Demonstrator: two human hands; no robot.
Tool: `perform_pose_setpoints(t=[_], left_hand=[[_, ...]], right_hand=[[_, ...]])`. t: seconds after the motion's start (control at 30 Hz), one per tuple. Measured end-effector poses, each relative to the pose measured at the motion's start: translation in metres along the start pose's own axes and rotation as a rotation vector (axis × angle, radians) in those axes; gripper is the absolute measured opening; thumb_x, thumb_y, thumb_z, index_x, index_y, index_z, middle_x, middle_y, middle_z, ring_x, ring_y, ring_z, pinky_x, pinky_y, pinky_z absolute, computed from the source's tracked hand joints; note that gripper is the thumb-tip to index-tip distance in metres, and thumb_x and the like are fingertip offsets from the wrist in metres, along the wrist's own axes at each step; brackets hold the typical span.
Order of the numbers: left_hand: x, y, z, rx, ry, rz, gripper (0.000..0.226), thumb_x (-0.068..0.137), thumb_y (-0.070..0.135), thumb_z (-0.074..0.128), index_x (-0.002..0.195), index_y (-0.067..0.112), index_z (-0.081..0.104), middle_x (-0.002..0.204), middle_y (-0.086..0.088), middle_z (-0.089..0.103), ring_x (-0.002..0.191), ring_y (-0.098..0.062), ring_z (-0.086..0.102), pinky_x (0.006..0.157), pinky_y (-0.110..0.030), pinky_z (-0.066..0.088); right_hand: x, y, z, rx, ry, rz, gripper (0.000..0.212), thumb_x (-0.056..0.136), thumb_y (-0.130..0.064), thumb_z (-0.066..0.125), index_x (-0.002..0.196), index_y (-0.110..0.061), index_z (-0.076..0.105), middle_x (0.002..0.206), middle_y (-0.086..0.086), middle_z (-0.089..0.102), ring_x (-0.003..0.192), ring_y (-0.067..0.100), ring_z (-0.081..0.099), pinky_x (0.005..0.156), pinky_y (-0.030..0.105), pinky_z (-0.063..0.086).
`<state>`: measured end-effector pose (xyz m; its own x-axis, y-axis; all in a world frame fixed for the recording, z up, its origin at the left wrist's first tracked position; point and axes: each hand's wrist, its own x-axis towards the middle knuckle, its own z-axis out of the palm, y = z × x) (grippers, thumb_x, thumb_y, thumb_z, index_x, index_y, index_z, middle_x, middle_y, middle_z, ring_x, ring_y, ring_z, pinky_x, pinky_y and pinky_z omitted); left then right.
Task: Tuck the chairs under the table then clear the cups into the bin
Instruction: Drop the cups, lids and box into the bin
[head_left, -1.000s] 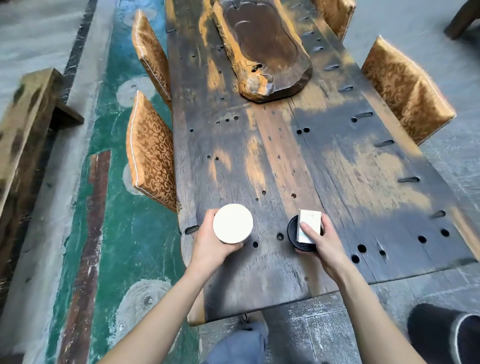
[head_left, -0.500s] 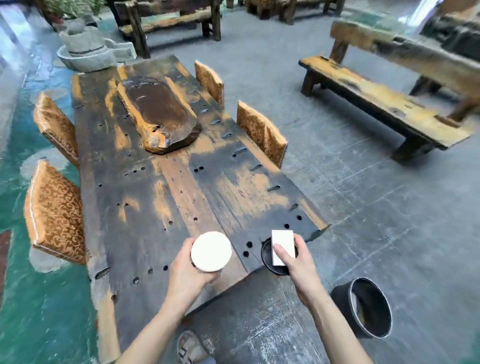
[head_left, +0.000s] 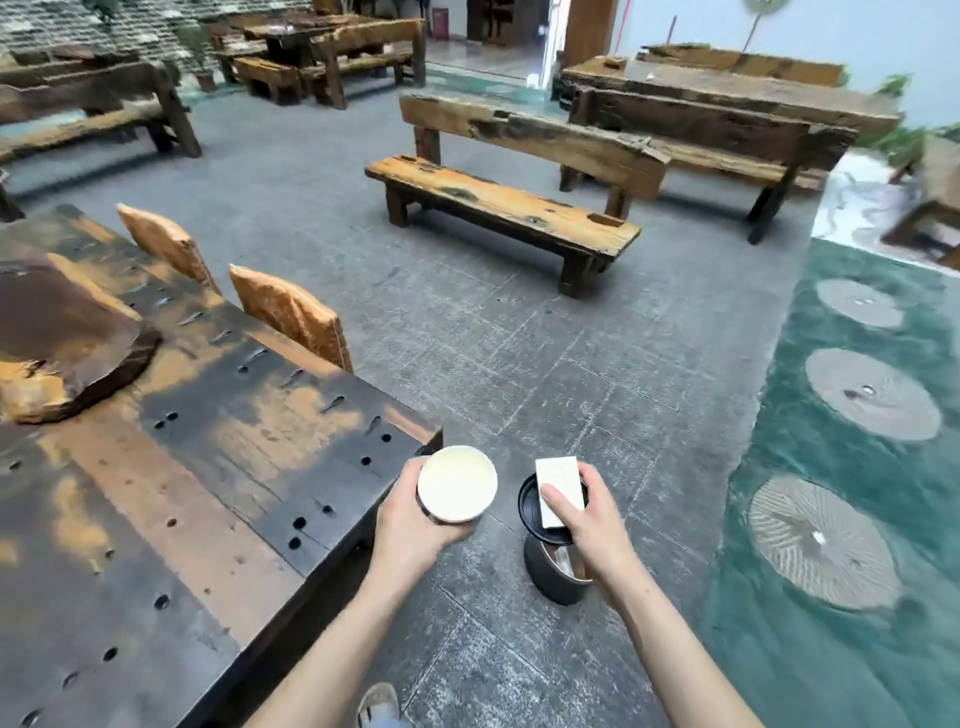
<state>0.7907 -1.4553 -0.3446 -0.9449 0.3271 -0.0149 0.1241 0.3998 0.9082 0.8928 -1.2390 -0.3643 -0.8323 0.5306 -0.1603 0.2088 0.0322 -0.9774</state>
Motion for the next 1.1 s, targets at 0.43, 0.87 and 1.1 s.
perform_pose_setpoints(t=[0.43, 0.87, 1.1], left_hand=[[0.070, 0.040, 0.141, 0.059, -0.256, 0.038, 0.080, 0.051, 0.024, 0.098, 0.118, 0.035, 0.056, 0.112, 0.015, 0.067, 0.108, -0.013, 0.060, 0.077, -0.024, 0.044], [0.197, 0.047, 0.220, -0.005, -0.217, -0.148, 0.081, 0.044, 0.021, 0.094, 0.113, 0.037, 0.055, 0.110, 0.020, 0.066, 0.103, 0.005, 0.058, 0.073, -0.022, 0.043], [0.227, 0.042, 0.269, -0.021, 0.036, -0.313, 0.078, 0.046, 0.026, 0.094, 0.112, 0.043, 0.054, 0.109, 0.026, 0.065, 0.104, 0.007, 0.057, 0.073, -0.016, 0.042]], right_hand=[[0.052, 0.045, -0.105, 0.060, 0.213, 0.148, 0.032, 0.091, -0.033, 0.074, 0.118, -0.037, 0.058, 0.110, -0.012, 0.072, 0.098, 0.008, 0.070, 0.081, 0.029, 0.055], [0.221, 0.036, -0.156, 0.005, 0.110, 0.221, 0.031, 0.094, -0.028, 0.072, 0.119, -0.035, 0.055, 0.113, -0.004, 0.069, 0.093, 0.011, 0.070, 0.073, 0.030, 0.056], [0.327, 0.058, -0.173, -0.091, -0.192, 0.228, 0.036, 0.094, -0.029, 0.072, 0.125, -0.029, 0.054, 0.116, -0.005, 0.069, 0.097, 0.012, 0.069, 0.074, 0.027, 0.054]])
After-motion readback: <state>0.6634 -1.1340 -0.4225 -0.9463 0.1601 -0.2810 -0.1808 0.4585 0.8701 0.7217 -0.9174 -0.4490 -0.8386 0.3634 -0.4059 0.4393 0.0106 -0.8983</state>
